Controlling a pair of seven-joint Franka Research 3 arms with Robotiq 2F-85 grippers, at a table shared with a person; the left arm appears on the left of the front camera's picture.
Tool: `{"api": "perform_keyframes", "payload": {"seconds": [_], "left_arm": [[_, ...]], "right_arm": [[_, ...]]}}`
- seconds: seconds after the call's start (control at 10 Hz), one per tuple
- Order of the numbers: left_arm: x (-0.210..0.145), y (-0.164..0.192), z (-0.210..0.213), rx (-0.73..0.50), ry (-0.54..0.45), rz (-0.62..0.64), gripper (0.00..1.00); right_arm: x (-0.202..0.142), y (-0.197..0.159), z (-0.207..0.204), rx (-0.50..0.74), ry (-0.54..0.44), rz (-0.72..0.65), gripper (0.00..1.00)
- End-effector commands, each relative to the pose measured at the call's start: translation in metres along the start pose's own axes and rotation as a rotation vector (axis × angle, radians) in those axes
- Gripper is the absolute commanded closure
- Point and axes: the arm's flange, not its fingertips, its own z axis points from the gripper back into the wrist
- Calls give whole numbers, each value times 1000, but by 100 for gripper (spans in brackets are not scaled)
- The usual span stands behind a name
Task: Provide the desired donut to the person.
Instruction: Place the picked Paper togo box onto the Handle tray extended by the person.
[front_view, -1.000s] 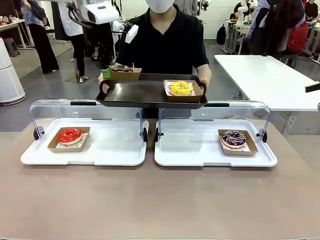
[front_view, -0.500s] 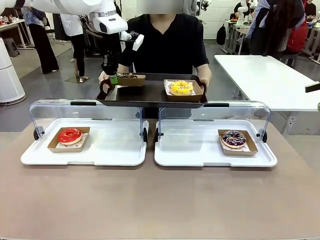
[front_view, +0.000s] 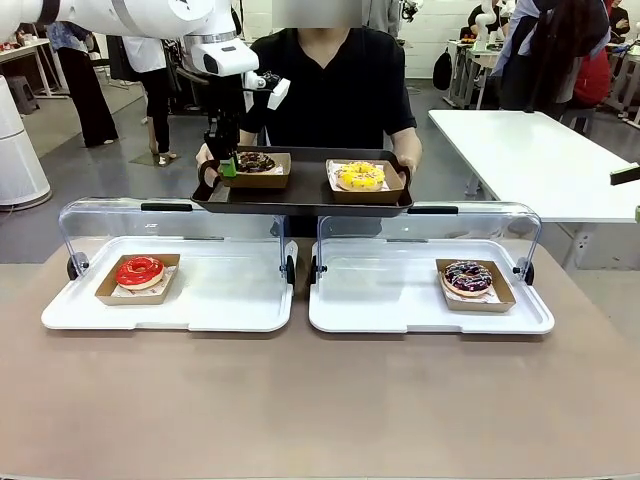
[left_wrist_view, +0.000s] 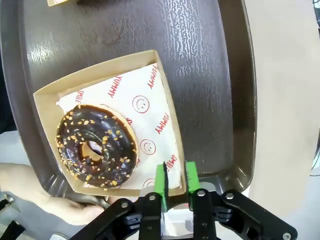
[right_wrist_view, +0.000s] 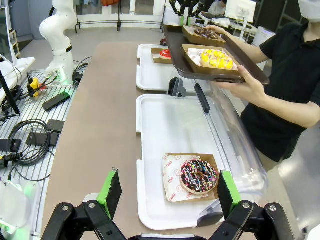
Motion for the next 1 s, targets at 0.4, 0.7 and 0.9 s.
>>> {"api": "perform_keyframes", "payload": {"seconds": [0.4,0.7,0.9], "left_arm": [[2,5,10,-19,-10,-4,0],[1,6,12,-22,-12,-8,0],[0,3,11,-23,-15,-5,0]], "right_arm": [[-2,2,1,14,0,18,0],[-2,2,1,14,0,18,0],[-2,2,1,14,0,18,0]]}}
